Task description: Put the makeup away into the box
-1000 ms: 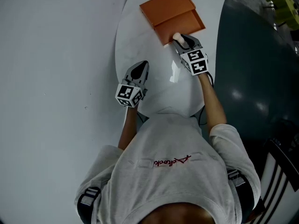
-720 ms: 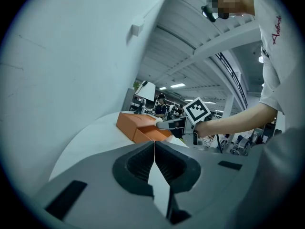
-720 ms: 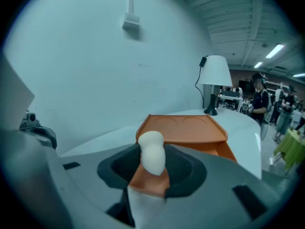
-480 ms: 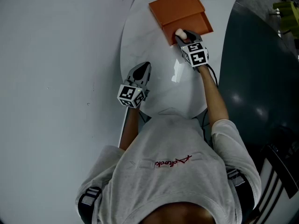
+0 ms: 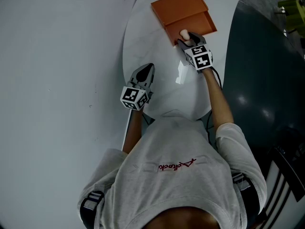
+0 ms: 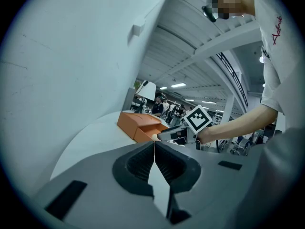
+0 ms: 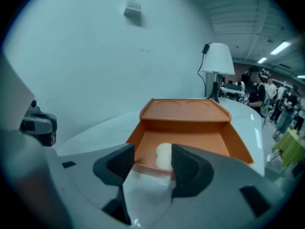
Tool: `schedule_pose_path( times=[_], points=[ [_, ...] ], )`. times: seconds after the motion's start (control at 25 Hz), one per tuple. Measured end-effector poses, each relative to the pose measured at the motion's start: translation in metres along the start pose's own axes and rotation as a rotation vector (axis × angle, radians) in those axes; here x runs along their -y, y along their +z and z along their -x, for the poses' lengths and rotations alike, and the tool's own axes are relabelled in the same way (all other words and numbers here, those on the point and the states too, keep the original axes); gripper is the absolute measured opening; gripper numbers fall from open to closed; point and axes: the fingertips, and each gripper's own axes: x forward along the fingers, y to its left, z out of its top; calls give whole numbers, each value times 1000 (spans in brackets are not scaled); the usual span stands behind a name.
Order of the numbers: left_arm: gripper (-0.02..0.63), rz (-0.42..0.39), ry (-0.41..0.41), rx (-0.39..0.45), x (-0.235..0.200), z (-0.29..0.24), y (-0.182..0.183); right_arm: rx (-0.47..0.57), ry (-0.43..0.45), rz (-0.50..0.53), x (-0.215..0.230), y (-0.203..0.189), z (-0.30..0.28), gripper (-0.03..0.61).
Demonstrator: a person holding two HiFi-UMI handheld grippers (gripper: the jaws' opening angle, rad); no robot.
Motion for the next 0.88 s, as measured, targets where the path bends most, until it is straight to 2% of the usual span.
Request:
schedule_pose_path(
  times=[0.24,0.28,0.4,0.44,0.64,0.88],
  points=[
    [12,-9,-18,7,6,1,3,49,-41,-10,-4,3,19,237],
    [12,-14,-23,10,8,1,4,64,-61,-11,-3,4,25,207],
    [12,-31,-38,19,15,-2,11,110,-136,-6,4,5,44,47],
    [12,-37,-44,22,18,-2,12,117,-146,-6,5,4,49,37],
    [12,-58,-68,24,30,-3,16,128,-155,-50,10,-4,68,31],
    [12,-70,-121,12,49,-17,15,123,-226,-130,27,-32,104,31]
  ],
)
